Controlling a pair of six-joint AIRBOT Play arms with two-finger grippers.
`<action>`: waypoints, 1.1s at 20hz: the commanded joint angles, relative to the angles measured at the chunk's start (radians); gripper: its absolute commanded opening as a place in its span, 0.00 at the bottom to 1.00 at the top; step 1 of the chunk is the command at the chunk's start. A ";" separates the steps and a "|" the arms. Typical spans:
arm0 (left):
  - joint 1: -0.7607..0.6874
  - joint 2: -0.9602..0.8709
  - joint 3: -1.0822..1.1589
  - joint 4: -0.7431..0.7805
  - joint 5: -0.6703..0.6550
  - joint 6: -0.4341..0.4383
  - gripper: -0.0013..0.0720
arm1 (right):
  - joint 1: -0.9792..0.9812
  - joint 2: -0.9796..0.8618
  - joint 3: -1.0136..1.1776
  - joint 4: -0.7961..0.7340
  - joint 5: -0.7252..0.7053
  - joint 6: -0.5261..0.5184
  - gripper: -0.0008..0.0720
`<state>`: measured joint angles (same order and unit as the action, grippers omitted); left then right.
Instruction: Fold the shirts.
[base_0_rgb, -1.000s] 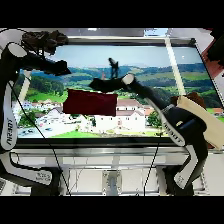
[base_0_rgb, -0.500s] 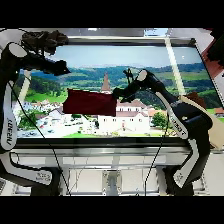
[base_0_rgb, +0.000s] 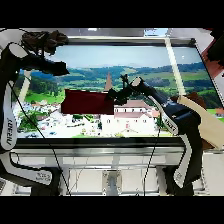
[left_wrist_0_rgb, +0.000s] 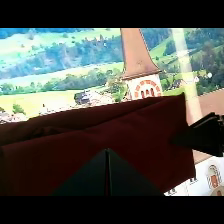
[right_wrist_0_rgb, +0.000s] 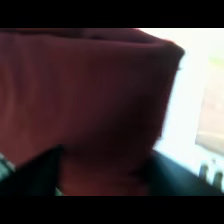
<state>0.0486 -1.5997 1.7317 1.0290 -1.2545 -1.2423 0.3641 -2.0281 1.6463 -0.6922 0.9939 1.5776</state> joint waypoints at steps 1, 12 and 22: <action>0.000 0.000 0.001 0.005 0.000 0.013 0.04 | 0.001 -0.009 0.002 0.267 -0.063 -0.143 0.23; 0.000 0.000 0.001 0.027 -0.051 0.012 0.04 | -0.221 0.206 0.001 0.171 -0.061 -0.179 0.05; 0.000 0.000 0.001 0.017 -0.049 -0.017 0.04 | -0.834 0.730 0.001 -0.431 0.556 0.135 0.05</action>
<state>0.0486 -1.5997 1.7317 1.0508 -1.3022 -1.2400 -0.3035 -1.4258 1.6470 -0.9680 1.3224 1.6421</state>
